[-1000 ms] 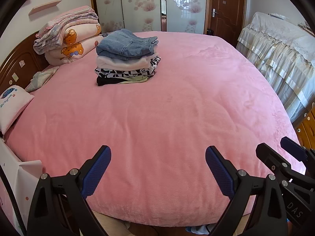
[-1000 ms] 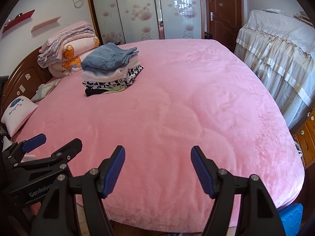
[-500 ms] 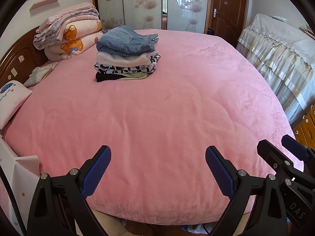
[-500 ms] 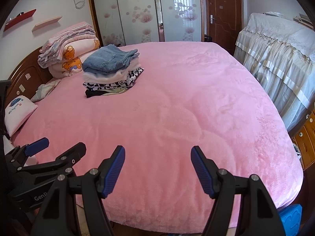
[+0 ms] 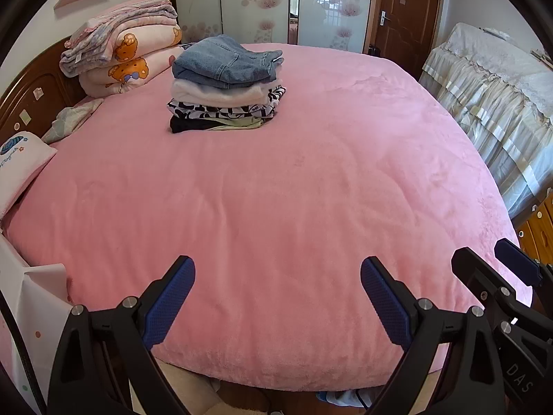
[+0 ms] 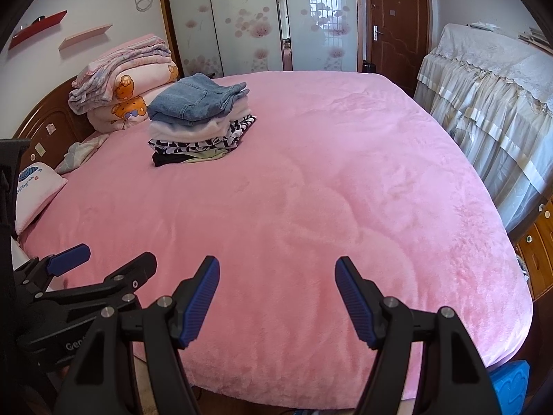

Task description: Fold large clothes

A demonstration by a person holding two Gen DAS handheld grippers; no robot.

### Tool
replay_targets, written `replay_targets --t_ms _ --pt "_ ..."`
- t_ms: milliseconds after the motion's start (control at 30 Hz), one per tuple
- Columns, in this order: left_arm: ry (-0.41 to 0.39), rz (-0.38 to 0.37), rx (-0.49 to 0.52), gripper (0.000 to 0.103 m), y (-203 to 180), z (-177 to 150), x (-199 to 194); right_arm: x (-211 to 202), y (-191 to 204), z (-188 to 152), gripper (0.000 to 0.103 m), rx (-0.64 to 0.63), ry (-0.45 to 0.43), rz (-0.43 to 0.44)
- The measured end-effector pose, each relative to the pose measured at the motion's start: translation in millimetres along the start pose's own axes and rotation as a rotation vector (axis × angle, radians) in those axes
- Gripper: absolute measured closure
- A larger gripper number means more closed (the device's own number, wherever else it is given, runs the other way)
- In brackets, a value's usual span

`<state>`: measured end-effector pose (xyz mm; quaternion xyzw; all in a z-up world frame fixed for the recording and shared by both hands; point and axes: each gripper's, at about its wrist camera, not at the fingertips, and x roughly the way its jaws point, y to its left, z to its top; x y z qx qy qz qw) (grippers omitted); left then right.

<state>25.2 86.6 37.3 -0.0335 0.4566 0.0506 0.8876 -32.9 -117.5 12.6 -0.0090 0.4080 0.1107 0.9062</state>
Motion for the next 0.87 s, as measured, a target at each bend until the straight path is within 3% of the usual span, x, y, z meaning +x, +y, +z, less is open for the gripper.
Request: replay_targets --t_ms 867 --pt "0.001 -0.01 -0.006 0.007 -2.1 -3.9 1.3 5.5 -3.7 -1.4 0.033 0.021 0.007 -0.001"
